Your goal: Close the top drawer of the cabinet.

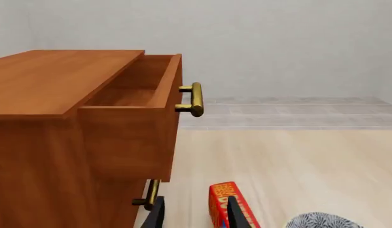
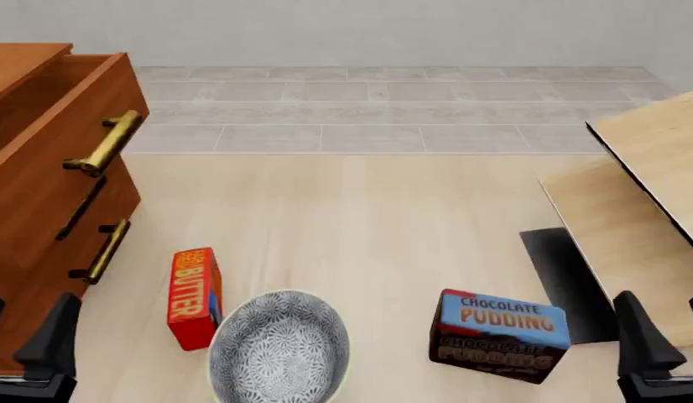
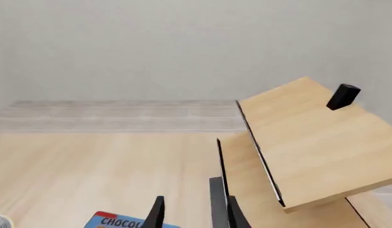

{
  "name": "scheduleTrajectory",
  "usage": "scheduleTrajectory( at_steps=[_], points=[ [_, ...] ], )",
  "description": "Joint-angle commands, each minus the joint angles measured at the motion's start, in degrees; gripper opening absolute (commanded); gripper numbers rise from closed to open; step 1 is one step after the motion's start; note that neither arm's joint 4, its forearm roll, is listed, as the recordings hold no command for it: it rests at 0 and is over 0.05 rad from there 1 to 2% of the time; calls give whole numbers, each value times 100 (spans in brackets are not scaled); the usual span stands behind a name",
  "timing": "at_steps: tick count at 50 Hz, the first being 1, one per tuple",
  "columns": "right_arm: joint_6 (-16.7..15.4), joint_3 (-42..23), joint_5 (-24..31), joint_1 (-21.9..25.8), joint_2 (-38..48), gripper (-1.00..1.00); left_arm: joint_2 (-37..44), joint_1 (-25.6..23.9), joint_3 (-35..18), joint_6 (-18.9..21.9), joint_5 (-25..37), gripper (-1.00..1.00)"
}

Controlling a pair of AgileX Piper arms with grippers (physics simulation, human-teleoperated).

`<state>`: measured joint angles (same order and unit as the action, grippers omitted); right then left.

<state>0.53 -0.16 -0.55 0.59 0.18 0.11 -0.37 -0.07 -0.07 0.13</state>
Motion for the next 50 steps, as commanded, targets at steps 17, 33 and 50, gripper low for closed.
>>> scheduleTrajectory(
  at_steps=[17,33,50],
  points=[
    [-385,-117,42,-99,-16,100,-9,-133,-88,-66,40,100],
    [-623,-69,-123,-79,-17,100,-10,-499,-219,482,-122,100],
    [-653,-45,-212,-163,-17,100,-10,-697,-373,1286,-211,100]
  ],
)
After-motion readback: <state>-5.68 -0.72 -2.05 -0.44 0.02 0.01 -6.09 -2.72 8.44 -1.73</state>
